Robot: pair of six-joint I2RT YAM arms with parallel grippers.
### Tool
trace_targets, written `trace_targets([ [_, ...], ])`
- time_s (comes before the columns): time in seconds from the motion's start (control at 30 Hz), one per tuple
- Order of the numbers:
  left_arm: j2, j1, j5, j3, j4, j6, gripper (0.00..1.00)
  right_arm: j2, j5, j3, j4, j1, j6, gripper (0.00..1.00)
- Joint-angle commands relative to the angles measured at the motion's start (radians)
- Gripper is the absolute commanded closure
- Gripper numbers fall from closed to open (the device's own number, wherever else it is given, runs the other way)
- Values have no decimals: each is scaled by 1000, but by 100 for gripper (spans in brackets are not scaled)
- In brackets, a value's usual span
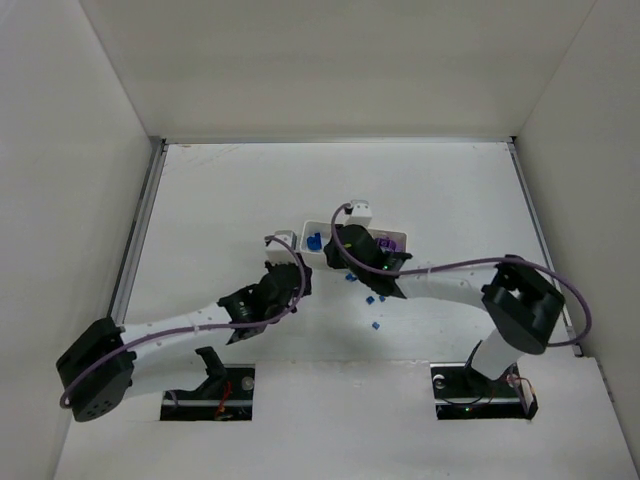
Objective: Sort the legos into containers by color
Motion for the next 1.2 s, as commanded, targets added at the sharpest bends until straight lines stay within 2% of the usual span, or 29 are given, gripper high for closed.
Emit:
trace_targets([
  [0.0,-98,56,12,-37,-64,-26,82,99,-46,130,60,-7,-68,82],
  [0.13,-170,123,49,-51,-84,-21,82,186,-47,220,47,-31,-93,81],
  [0.2,-179,145,64,-48,-87,-18,82,199,-32,245,33,-40,-96,73],
  [0.3,-181,165,81,-29,-84,-13,82,183,-4,245,31,-45,-96,57],
  [0.37,-166,171,87,-12,-76,-10,82,154,12,231,30,-44,-101,53],
  [0.5,-103,169,93,34,-47,5,82,100,23,182,30,-41,-102,55],
  [0.63,-15,166,102,103,-18,31,82,-15,45,64,42,-41,-87,70],
  [0.7,35,171,109,144,-13,42,81,-82,49,-6,44,-28,-67,74],
  [1.0,278,206,121,285,33,86,79,-320,100,-264,-19,56,22,69],
  [1.17,370,222,122,337,46,114,76,-342,103,-316,-68,61,48,66],
])
